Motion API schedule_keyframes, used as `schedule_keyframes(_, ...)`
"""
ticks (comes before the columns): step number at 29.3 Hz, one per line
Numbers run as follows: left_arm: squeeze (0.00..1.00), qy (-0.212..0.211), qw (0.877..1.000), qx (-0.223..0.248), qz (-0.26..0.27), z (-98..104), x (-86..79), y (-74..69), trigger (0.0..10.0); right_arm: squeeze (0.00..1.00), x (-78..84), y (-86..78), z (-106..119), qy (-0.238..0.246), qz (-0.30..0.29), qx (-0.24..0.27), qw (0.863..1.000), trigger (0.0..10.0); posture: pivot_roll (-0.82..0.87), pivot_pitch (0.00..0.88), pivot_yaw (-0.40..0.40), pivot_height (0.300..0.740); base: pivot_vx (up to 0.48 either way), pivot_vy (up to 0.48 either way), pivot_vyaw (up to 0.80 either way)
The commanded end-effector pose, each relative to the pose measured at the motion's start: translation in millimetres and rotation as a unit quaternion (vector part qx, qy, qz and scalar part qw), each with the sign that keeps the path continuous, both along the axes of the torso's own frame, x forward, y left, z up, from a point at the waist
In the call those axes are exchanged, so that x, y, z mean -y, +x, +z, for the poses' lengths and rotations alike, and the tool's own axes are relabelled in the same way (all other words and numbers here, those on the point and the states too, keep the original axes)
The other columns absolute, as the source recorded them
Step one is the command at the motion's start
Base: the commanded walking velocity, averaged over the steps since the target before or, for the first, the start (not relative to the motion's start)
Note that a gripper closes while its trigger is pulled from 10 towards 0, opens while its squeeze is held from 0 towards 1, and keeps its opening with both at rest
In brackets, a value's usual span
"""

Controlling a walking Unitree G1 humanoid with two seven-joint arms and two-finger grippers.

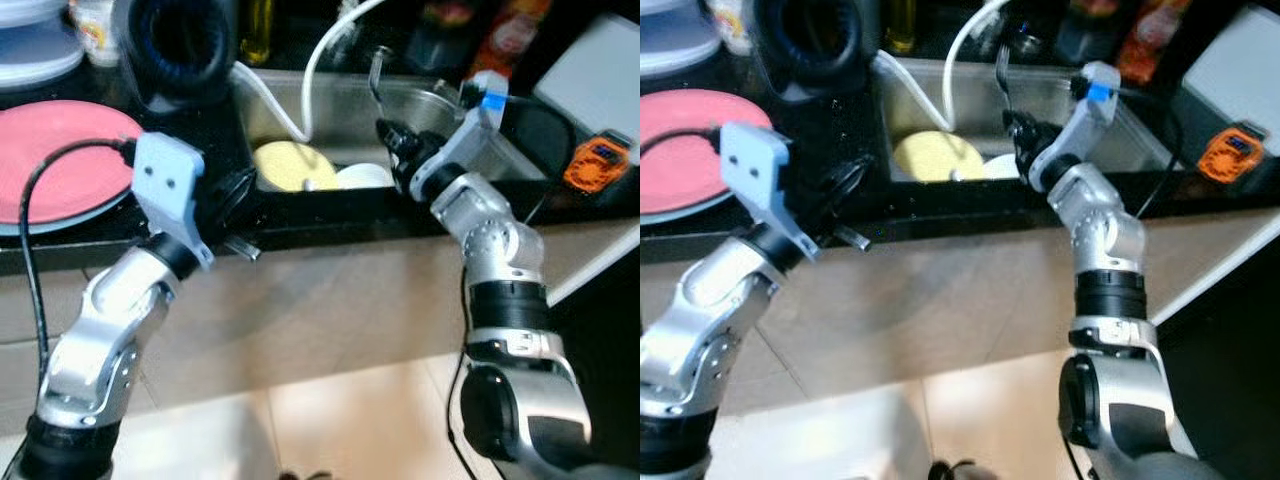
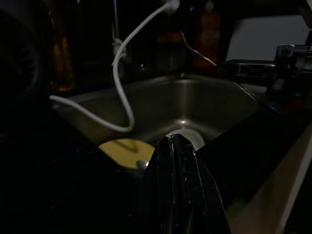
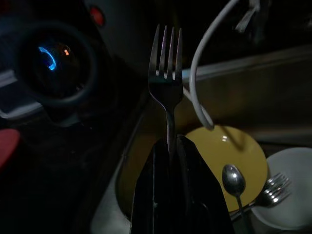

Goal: Kitchen organization

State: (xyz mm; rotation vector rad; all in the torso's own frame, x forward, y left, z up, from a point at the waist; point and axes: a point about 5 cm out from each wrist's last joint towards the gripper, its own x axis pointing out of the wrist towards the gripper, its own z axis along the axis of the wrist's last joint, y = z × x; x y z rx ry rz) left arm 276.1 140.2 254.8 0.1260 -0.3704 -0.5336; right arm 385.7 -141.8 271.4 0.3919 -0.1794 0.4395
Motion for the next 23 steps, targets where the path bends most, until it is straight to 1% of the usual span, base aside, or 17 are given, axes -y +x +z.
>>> schedule_keyframes(1,0.00,0.001,1.000,0.004,-0.015,-1.4,6.4,-1.5,10.0,0.00,9.8,-1.7,-0.4,0.001,-0.022,0.010,1.000,10.0,0.18,0.081,-0.125,0.740,0.000,0.000,0.00)
schedule_keyframes(4,0.00,0.012,1.000,0.007,-0.016,-2.4,7.6,-2.6,10.0,0.00,6.7,-2.0,-1.9,-0.001,-0.023,0.015,1.000,10.0,0.19,0.082,-0.130,0.740,0.000,0.000,0.00)
schedule_keyframes(9,0.00,0.015,1.000,0.009,-0.017,-2.5,6.7,-3.4,10.0,0.00,3.8,-1.9,-1.6,0.001,-0.020,0.017,1.000,10.0,0.20,0.079,-0.132,0.740,0.000,0.000,0.00)
schedule_keyframes(10,0.00,0.015,1.000,0.012,-0.023,-2.0,6.3,-4.8,10.0,0.00,1.9,-2.1,-1.2,0.002,-0.018,0.019,1.000,10.0,0.20,0.078,-0.132,0.740,0.000,0.000,0.00)
schedule_keyframes(11,0.00,0.024,0.999,0.015,-0.019,-1.7,5.7,-5.0,10.0,0.00,0.8,-2.2,-1.1,0.003,-0.016,0.019,1.000,10.0,0.20,0.077,-0.134,0.740,0.285,-0.285,0.00)
schedule_keyframes(13,0.00,0.028,0.999,0.017,-0.011,-1.8,5.1,-4.3,10.0,0.00,-1.1,-2.4,-1.6,0.002,-0.014,0.020,1.000,10.0,0.20,0.077,-0.133,0.740,0.142,-0.351,0.00)
schedule_keyframes(17,0.00,0.020,1.000,0.017,-0.002,-1.5,4.0,-2.4,10.0,0.00,-2.7,-2.3,-2.6,0.000,-0.012,0.020,1.000,10.0,0.20,0.076,-0.135,0.740,0.000,-0.416,0.00)
schedule_keyframes(18,0.00,0.014,1.000,0.016,0.001,-1.7,3.6,-1.6,10.0,0.00,-3.1,-2.4,-3.0,-0.002,-0.011,0.019,1.000,10.0,0.20,0.076,-0.135,0.740,0.000,0.000,0.00)
schedule_keyframes(23,0.00,0.016,1.000,0.015,0.001,-3.1,3.7,-1.0,10.0,0.00,-6.0,-3.8,-3.9,-0.008,-0.004,0.024,1.000,10.0,0.20,0.077,-0.133,0.740,0.000,0.000,0.00)
